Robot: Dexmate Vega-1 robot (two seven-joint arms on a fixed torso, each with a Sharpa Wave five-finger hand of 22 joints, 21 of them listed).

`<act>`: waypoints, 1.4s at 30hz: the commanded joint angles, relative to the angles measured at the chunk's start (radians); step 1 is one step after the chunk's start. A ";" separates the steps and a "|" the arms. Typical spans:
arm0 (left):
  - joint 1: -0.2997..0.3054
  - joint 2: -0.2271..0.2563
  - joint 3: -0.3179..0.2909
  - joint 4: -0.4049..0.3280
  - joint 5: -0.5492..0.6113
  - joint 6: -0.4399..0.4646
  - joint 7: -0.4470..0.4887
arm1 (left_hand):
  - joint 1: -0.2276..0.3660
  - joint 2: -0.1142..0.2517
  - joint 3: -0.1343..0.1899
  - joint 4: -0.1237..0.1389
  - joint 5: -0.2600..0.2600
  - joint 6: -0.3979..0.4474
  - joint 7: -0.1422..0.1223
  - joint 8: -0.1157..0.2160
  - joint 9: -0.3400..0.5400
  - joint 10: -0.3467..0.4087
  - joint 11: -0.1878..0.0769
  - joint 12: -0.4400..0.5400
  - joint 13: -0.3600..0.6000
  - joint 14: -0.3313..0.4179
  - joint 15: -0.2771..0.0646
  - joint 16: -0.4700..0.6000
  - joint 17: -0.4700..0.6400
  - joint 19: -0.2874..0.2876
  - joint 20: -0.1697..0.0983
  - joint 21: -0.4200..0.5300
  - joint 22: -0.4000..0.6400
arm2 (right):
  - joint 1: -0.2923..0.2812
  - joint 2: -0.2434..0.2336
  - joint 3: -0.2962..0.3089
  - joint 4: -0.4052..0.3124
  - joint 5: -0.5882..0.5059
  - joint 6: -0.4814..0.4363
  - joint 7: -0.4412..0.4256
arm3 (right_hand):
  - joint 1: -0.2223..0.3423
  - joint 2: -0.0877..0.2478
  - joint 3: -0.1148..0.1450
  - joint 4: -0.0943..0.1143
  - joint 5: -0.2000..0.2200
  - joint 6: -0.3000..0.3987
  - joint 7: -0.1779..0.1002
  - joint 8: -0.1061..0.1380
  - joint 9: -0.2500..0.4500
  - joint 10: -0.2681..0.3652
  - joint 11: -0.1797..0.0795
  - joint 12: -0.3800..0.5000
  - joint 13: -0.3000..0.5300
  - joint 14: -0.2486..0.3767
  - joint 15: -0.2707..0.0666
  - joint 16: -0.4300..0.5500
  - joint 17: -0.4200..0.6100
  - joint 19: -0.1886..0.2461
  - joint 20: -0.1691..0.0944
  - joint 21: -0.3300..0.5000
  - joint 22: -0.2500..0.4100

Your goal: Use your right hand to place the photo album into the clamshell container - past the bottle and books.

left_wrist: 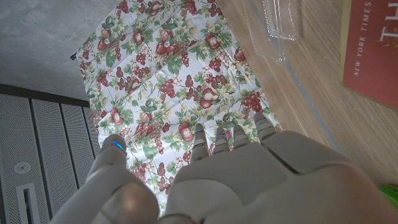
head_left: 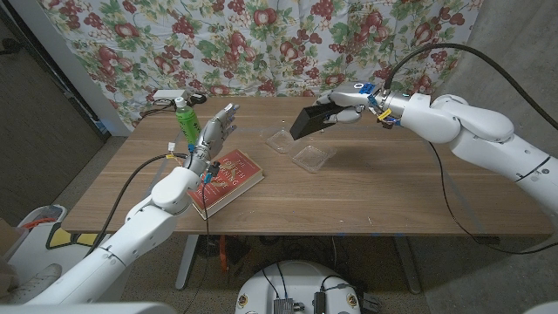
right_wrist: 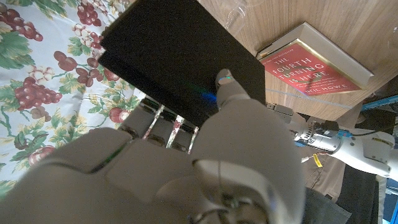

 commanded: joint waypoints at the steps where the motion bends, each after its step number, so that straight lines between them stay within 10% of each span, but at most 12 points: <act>1: 0.023 0.010 -0.018 -0.018 -0.003 0.004 0.009 | 0.001 -0.001 -0.002 0.001 0.001 0.004 -0.003 -0.003 0.004 -0.003 0.003 0.003 0.002 -0.064 0.002 0.005 0.004 0.001 -0.002 0.005 0.003 | -0.012 0.048 -0.025 0.052 -0.129 0.029 -0.191 | -0.003 0.002 -0.002 -0.001 -0.003 0.001 -0.002 -0.006 0.002 -0.003 -0.002 -0.001 0.002 0.005 -0.177 -0.006 0.005 -0.008 -0.137 0.010 0.000; 42: 0.042 0.014 -0.031 -0.030 -0.001 -0.003 0.008 | 0.001 0.000 -0.004 0.001 0.001 0.005 -0.003 -0.003 0.004 -0.001 0.003 0.004 0.002 -0.064 0.002 0.006 0.004 0.001 -0.004 0.005 0.003 | 0.024 0.181 -0.170 0.231 -0.266 0.017 -0.464 | -0.013 0.005 -0.004 -0.002 -0.002 0.002 -0.002 -0.014 0.006 -0.005 -0.001 -0.007 0.000 0.008 -0.176 -0.041 0.027 -0.025 -0.140 0.038 -0.012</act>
